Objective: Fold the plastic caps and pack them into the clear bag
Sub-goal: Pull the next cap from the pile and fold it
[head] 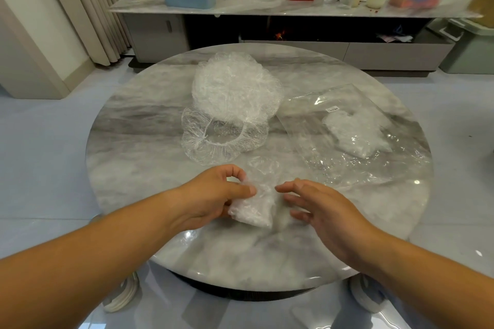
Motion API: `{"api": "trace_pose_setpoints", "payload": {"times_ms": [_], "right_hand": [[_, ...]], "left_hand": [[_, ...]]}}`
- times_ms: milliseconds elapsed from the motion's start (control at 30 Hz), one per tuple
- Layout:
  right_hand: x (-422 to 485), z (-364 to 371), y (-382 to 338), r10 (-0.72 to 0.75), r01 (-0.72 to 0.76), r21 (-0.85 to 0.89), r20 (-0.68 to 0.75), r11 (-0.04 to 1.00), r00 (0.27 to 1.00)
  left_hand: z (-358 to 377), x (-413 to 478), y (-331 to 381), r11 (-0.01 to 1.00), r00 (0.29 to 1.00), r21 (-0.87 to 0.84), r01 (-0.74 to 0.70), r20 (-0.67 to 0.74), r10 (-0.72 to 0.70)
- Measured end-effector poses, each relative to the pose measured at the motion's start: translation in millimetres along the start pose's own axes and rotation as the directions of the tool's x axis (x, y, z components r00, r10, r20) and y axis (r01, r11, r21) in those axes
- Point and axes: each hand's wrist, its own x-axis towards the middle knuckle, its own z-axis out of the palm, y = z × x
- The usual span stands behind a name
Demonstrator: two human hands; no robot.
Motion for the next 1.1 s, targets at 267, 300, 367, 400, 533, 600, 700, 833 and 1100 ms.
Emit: {"api": "trace_pose_setpoints", "payload": {"times_ms": [267,300,367,400,533,600,700,833,1100], "right_hand": [[3.4,3.5,-4.8,0.008,-0.008,0.108,-0.001,0.994,1.000],[3.4,3.3,-5.2,-0.013,0.015,0.101,-0.015,0.995,1.000],[3.2,2.9,-6.2,-0.054,0.056,0.055,-0.032,0.997,0.998],[3.1,2.2,-5.6,-0.071,0.072,0.027,-0.030,0.997,0.997],[0.5,-0.1,-0.2,-0.140,0.138,-0.105,-0.012,0.985,0.990],[-1.5,-0.5,2.4,-0.194,0.193,-0.166,0.014,0.967,0.981],[-4.9,-1.4,6.3,-0.282,0.296,-0.270,0.093,0.916,0.955],[-9.3,-3.5,12.6,-0.394,0.473,-0.506,0.263,0.721,0.881],[-11.6,-9.3,23.5,-0.469,0.734,-0.618,0.579,0.282,0.667]], "left_hand": [[8.3,-2.6,-12.1,0.997,0.996,-0.027,0.068,0.063,-0.066],[9.3,-3.0,-12.9,0.997,0.995,-0.025,0.076,0.060,-0.075],[10.4,-3.8,-13.8,0.996,0.995,-0.008,0.091,0.044,-0.090],[10.8,-4.5,-13.5,0.995,0.994,0.009,0.101,0.040,-0.102],[11.1,-7.2,-10.7,0.982,0.981,0.076,0.173,0.077,-0.179],[9.4,-7.2,-11.4,0.975,0.973,0.077,0.206,0.092,-0.213],[5.6,-5.4,-13.4,0.973,0.971,0.067,0.219,0.087,-0.224],[3.1,-4.1,-13.7,0.975,0.973,0.062,0.212,0.080,-0.216],[-3.5,-4.7,-4.1,0.971,0.968,-0.046,0.236,0.095,-0.231]]}}
